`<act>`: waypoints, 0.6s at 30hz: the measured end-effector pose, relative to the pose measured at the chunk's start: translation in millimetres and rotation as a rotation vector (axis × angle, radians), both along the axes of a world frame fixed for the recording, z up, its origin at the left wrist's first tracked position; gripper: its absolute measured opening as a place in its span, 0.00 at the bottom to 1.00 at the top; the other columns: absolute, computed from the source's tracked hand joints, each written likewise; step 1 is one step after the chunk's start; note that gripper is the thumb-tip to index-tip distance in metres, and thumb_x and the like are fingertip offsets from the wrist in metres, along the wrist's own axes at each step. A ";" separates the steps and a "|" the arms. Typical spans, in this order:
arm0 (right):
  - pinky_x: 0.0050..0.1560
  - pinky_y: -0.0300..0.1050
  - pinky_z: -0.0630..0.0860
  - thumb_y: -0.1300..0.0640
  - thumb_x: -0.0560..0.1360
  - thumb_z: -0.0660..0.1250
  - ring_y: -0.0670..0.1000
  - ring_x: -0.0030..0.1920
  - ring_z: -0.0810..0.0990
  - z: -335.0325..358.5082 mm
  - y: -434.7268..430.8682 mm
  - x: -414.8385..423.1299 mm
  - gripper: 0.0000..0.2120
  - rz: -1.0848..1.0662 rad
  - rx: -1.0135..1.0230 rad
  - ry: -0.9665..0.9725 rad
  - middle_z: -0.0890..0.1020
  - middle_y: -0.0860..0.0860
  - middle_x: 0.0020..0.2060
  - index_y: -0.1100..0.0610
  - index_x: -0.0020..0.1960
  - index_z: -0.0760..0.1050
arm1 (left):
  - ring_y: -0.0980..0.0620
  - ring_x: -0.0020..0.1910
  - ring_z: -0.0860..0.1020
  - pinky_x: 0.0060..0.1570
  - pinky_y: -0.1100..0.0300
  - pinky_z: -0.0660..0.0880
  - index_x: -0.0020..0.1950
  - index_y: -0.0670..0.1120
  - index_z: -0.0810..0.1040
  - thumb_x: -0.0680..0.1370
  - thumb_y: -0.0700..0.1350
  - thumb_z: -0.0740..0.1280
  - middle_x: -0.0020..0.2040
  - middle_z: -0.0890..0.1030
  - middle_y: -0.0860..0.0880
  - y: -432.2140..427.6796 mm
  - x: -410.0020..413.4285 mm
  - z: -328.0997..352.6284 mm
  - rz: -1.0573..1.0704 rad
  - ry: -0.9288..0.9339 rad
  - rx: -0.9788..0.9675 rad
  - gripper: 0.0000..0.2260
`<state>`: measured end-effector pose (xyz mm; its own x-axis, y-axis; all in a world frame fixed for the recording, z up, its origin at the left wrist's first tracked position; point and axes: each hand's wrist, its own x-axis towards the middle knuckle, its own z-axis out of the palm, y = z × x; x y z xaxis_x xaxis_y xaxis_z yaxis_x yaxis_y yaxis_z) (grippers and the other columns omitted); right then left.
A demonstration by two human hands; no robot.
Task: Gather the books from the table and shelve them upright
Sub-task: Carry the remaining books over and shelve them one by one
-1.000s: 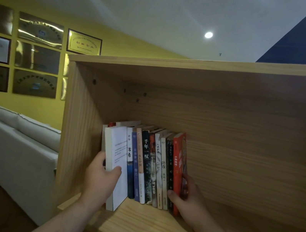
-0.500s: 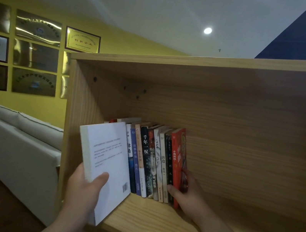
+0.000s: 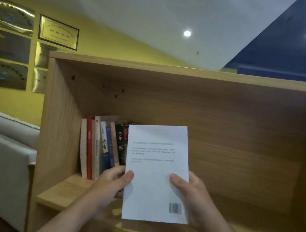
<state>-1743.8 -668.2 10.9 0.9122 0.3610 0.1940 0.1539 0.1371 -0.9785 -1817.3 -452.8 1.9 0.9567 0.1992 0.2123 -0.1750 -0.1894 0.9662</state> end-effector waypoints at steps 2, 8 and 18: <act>0.52 0.66 0.83 0.58 0.78 0.71 0.63 0.48 0.87 0.5 -18.5 2.6 0.11 -0.197 0.019 -0.020 0.87 0.57 0.50 0.57 0.59 0.78 | 0.56 0.60 0.77 0.64 0.52 0.75 0.64 0.56 0.78 0.77 0.60 0.67 0.61 0.81 0.57 16.1 9.9 -10.6 0.062 0.099 0.564 0.18; 0.40 0.50 0.81 0.66 0.79 0.65 0.51 0.46 0.81 4.3 -15.7 11.8 0.10 -0.534 -0.068 -0.203 0.81 0.50 0.48 0.54 0.56 0.71 | 0.55 0.72 0.65 0.72 0.53 0.62 0.75 0.60 0.66 0.72 0.74 0.56 0.74 0.68 0.59 46.6 20.7 -36.8 0.013 0.266 1.133 0.35; 0.34 0.30 0.74 0.59 0.78 0.70 0.40 0.42 0.79 -25.9 69.6 50.4 0.16 -0.397 -0.257 -0.297 0.81 0.43 0.45 0.52 0.64 0.73 | 0.56 0.70 0.65 0.70 0.52 0.62 0.74 0.61 0.66 0.71 0.75 0.55 0.72 0.69 0.60 50.1 28.7 -39.8 0.014 0.273 1.170 0.34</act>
<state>-1693.4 -598.6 -15.1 0.9071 0.0700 0.4150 0.4197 -0.2248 -0.8794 -1788.5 -402.7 -37.9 0.9976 0.0313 0.0623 0.0173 -0.9770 0.2127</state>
